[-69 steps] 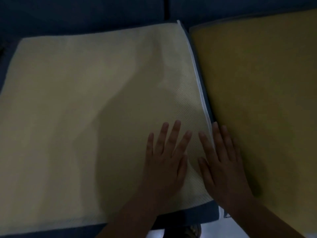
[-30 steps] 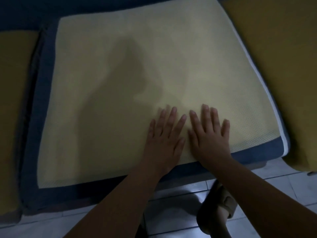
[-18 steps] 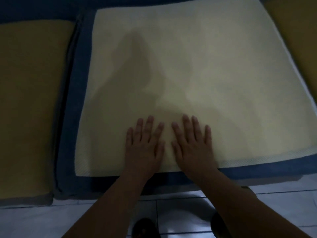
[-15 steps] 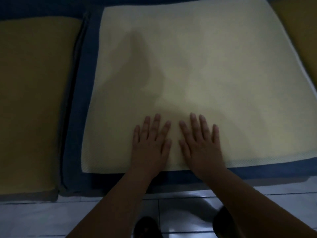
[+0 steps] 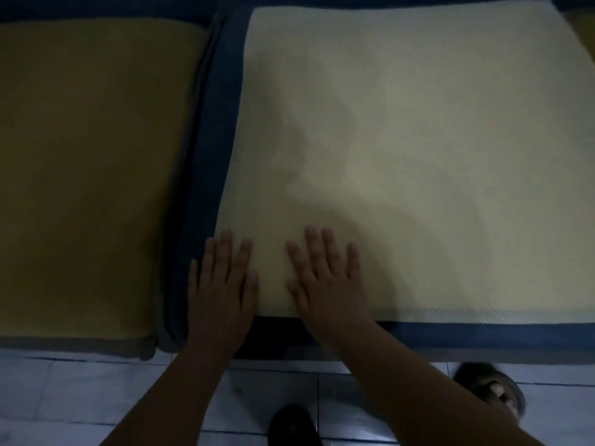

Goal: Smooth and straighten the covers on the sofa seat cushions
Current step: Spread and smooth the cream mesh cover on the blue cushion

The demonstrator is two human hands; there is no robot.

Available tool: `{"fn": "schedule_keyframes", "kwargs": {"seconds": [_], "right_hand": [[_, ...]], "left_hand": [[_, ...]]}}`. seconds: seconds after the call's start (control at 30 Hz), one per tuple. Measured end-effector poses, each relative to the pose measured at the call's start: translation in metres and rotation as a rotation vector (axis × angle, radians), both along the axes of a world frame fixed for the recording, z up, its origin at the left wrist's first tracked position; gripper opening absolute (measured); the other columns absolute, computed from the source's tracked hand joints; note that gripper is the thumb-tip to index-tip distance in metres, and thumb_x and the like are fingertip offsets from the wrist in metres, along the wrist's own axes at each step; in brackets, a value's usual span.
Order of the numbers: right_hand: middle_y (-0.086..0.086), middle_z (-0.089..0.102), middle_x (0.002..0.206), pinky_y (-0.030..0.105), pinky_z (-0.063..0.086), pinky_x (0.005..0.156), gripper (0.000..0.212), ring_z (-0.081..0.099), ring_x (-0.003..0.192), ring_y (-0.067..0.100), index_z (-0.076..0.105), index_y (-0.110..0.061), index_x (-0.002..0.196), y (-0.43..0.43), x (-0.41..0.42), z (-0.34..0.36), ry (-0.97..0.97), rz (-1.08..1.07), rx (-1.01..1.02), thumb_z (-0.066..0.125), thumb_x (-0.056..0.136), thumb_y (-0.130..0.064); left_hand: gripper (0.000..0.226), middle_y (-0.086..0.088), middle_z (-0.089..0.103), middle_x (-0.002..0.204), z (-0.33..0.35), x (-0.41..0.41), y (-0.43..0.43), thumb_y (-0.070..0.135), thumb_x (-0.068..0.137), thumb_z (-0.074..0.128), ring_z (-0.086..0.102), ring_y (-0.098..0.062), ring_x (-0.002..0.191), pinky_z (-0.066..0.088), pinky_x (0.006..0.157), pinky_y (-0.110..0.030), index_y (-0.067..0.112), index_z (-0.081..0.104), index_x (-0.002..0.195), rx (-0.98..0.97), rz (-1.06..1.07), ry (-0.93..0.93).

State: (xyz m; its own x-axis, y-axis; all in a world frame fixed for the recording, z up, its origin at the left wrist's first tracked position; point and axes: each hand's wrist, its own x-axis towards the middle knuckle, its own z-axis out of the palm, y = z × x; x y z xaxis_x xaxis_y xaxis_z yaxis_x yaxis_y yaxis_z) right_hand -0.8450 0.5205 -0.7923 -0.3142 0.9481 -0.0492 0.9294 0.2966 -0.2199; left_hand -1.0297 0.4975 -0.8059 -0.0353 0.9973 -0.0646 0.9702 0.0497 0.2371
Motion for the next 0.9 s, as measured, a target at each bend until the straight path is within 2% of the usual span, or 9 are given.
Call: {"fn": "schedule_keyframes", "kwargs": {"seconds": [0.2, 0.27, 0.33, 0.5, 0.57, 0.63, 0.7, 0.9], "right_hand": [[0.011, 0.022, 0.158, 0.058, 0.014, 0.111, 0.058, 0.02, 0.145, 0.034, 0.031, -0.024, 0.15, -0.001, 0.0, -0.007, -0.069, 0.014, -0.022, 0.026, 0.097, -0.045], [0.013, 0.022, 0.158, 0.059, 0.014, 0.109, 0.058, 0.021, 0.144, 0.035, 0.032, -0.023, 0.15, 0.001, -0.006, 0.0, -0.056, -0.015, 0.0, 0.026, 0.097, -0.044], [0.014, 0.018, 0.159, 0.06, 0.013, 0.111, 0.058, 0.015, 0.146, 0.033, 0.027, -0.023, 0.151, 0.005, -0.018, 0.014, 0.018, -0.046, 0.02, 0.029, 0.097, -0.043], [0.011, 0.004, 0.162, 0.055, 0.005, 0.116, 0.061, 0.0, 0.148, 0.031, 0.015, -0.026, 0.153, 0.022, -0.062, 0.047, 0.181, 0.035, 0.127, 0.036, 0.097, -0.036], [0.01, 0.008, 0.161, 0.055, 0.004, 0.116, 0.058, 0.005, 0.148, 0.031, 0.02, -0.026, 0.153, 0.021, -0.066, 0.03, 0.143, 0.048, 0.086, 0.033, 0.097, -0.039], [0.01, 0.013, 0.16, 0.057, 0.01, 0.113, 0.056, 0.013, 0.147, 0.033, 0.03, -0.025, 0.15, 0.014, -0.065, 0.006, 0.038, 0.073, 0.017, 0.028, 0.097, -0.043], [0.009, 0.014, 0.16, 0.059, 0.012, 0.112, 0.056, 0.012, 0.147, 0.032, 0.03, -0.025, 0.15, 0.009, -0.061, -0.011, -0.029, 0.092, -0.04, 0.028, 0.098, -0.045], [0.009, 0.013, 0.161, 0.059, 0.015, 0.111, 0.057, 0.009, 0.148, 0.032, 0.029, -0.027, 0.151, 0.012, -0.062, -0.012, -0.048, 0.086, -0.041, 0.027, 0.098, -0.047]], "left_hand": [[0.055, -0.004, 0.015, 0.161, 0.003, -0.001, 0.002, 0.045, 0.1, 0.019, 0.009, -0.024, 0.148, 0.011, 0.117, -0.05, 0.026, 0.025, 0.152, 0.007, -0.02, -0.019], [0.055, -0.002, 0.012, 0.161, 0.007, -0.008, 0.002, 0.047, 0.101, 0.015, 0.007, -0.022, 0.148, 0.012, 0.117, -0.05, 0.028, 0.021, 0.152, 0.004, -0.054, -0.075], [0.055, 0.0, 0.003, 0.162, 0.017, -0.014, 0.004, 0.047, 0.101, 0.012, 0.001, -0.019, 0.149, 0.009, 0.118, -0.048, 0.028, 0.012, 0.153, 0.027, -0.04, -0.184], [0.056, -0.006, 0.006, 0.162, 0.042, -0.027, 0.021, 0.025, 0.1, 0.035, 0.003, -0.022, 0.149, 0.012, 0.118, -0.05, 0.018, 0.017, 0.154, 0.251, 0.047, -0.233], [0.056, -0.006, 0.005, 0.162, 0.027, -0.032, 0.024, 0.031, 0.101, 0.031, 0.002, -0.024, 0.149, 0.014, 0.118, -0.053, 0.022, 0.013, 0.154, 0.181, 0.046, -0.203], [0.055, -0.004, 0.003, 0.162, 0.004, -0.034, 0.018, 0.044, 0.102, 0.018, 0.001, -0.024, 0.148, 0.018, 0.115, -0.058, 0.028, 0.011, 0.154, 0.053, 0.034, -0.125], [0.055, -0.003, 0.004, 0.162, -0.013, -0.037, 0.012, 0.048, 0.101, 0.012, 0.003, -0.026, 0.148, 0.018, 0.115, -0.058, 0.033, 0.008, 0.154, -0.005, 0.036, -0.085], [0.056, -0.006, 0.006, 0.162, -0.014, -0.039, 0.016, 0.044, 0.101, 0.017, 0.004, -0.028, 0.148, 0.013, 0.114, -0.053, 0.028, 0.011, 0.154, -0.023, 0.011, -0.033]]}}
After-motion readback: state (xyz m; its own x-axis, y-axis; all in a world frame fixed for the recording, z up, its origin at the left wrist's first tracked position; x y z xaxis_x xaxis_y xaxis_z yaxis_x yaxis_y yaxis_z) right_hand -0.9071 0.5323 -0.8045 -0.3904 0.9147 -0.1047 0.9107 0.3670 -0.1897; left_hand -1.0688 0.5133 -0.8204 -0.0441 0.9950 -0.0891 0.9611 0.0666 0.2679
